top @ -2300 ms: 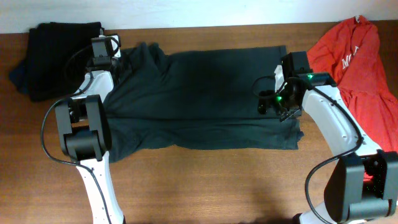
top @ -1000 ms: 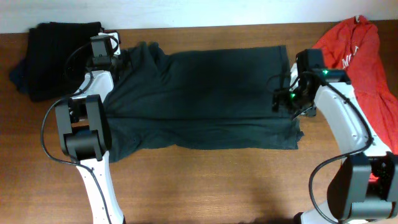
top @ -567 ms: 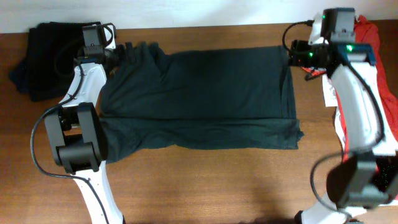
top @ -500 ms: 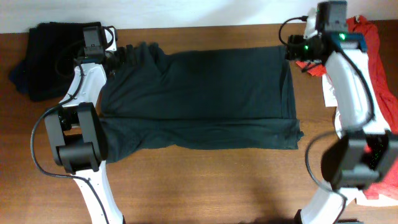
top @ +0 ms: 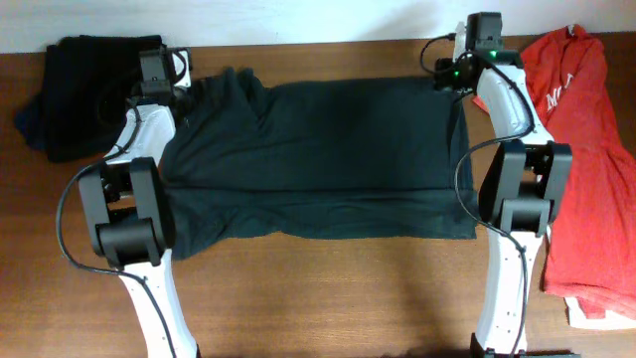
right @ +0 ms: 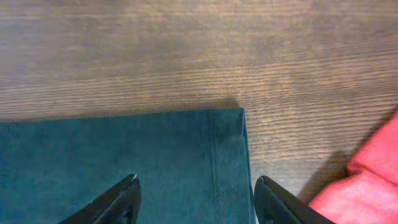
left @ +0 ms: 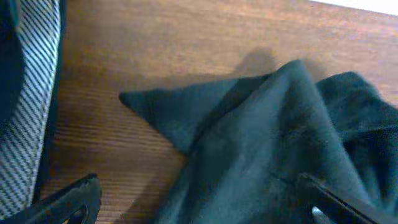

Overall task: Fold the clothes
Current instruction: 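Move both grippers to the shirt's top corners and grasp them, then fold the top half down over the bottom with both grippers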

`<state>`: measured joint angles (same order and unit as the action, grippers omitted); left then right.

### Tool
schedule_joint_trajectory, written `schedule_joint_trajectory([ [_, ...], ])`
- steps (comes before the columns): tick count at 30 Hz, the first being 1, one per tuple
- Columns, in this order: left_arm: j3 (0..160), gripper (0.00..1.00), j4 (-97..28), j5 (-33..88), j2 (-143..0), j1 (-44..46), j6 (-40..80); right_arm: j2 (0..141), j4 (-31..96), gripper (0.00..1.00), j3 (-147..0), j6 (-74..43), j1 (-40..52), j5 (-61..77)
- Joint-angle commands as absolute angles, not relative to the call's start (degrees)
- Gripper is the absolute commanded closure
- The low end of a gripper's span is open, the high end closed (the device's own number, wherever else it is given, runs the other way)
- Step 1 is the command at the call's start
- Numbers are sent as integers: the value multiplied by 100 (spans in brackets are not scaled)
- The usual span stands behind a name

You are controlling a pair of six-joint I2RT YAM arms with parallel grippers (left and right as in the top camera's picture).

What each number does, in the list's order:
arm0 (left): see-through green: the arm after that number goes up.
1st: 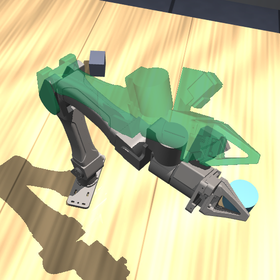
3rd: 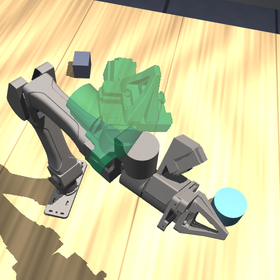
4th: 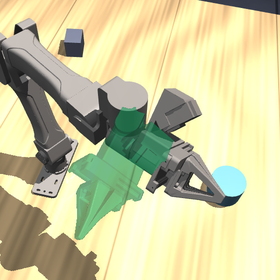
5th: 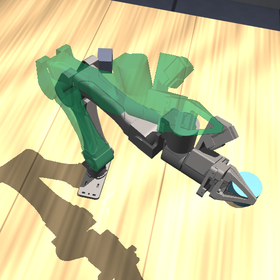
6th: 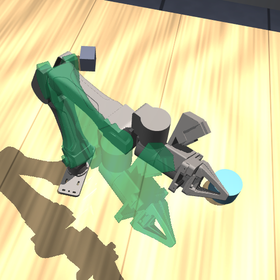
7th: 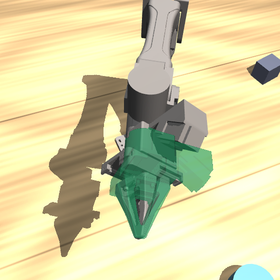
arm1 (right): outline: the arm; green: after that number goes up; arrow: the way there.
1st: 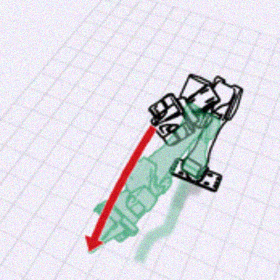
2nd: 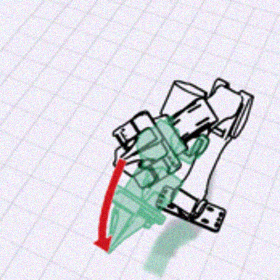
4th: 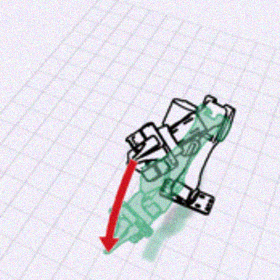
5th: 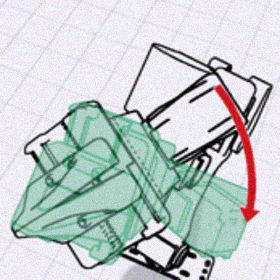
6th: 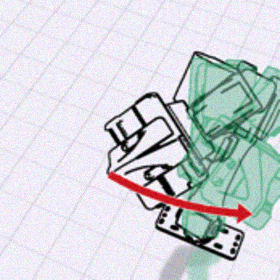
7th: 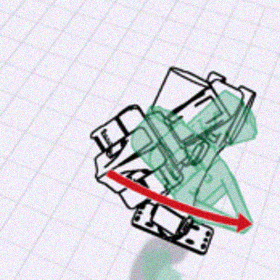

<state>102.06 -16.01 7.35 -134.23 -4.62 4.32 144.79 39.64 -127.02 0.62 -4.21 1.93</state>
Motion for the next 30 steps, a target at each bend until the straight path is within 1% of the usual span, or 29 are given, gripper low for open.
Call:
schedule_joint_trajectory([
  [1,10243,1,-1446,816,-13504,-456,429,14929,3798,38,-12842,-23,-421,54],
  [5,10237,2,-832,821,-13714,-410,432,15152,3511,39,-12842,-89,-414,60],
  [6,10237,2,-786,819,-13799,-375,432,15192,3520,44,-12842,-89,-414,58],
  [7,10237,2,-725,819,-13913,-336,432,15222,3579,58,-12840,-89,-421,56],
  [8,10237,2,-537,819,-14049,-296,432,15224,3597,76,-12822,-91,-421,58],
  [9,10237,5,-355,825,-14125,-263,434,15222,3675,96,-12829,-161,-421,56],
  [10,10237,7,-287,836,-14191,-224,432,15218,3771,96,-12833,-200,-421,56],
  [11,10237,7,-257,838,-14252,-193,432,15194,4091,96,-12954,-370,-421,-3],
  [13,10237,7,-99,836,-14282,-176,432,15047,4890,96,-13299,-1223,-432,-8],
  [15,10237,7,224,836,-14282,-176,497,14800,5596,96,-13642,-1291,-425,349],
  [16,10237,20,294,836,-14282,-176,650,14680,5924,96,-13826,-1273,-419,454],
  [17,10237,40,283,834,-14282,-176,672,14580,6134,96,-13920,-1271,-414,451],
  [18,10237,75,250,834,-14304,-176,670,14479,6274,96,-13926,-1271,-416,449],
  [19,10237,97,152,814,-14315,-176,668,14444,6375,96,-13926,-1269,-416,449],
  [20,10237,99,106,812,-14315,-176,663,14444,6440,96,-13926,-1264,-416,449],
  [24,10298,99,-106,819,-14090,-174,663,14370,6971,96,-14009,-1251,-436,563],
  [30,10298,99,-1507,814,-12514,-176,637,13458,7397,96,-14051,-1249,-502,556],
])
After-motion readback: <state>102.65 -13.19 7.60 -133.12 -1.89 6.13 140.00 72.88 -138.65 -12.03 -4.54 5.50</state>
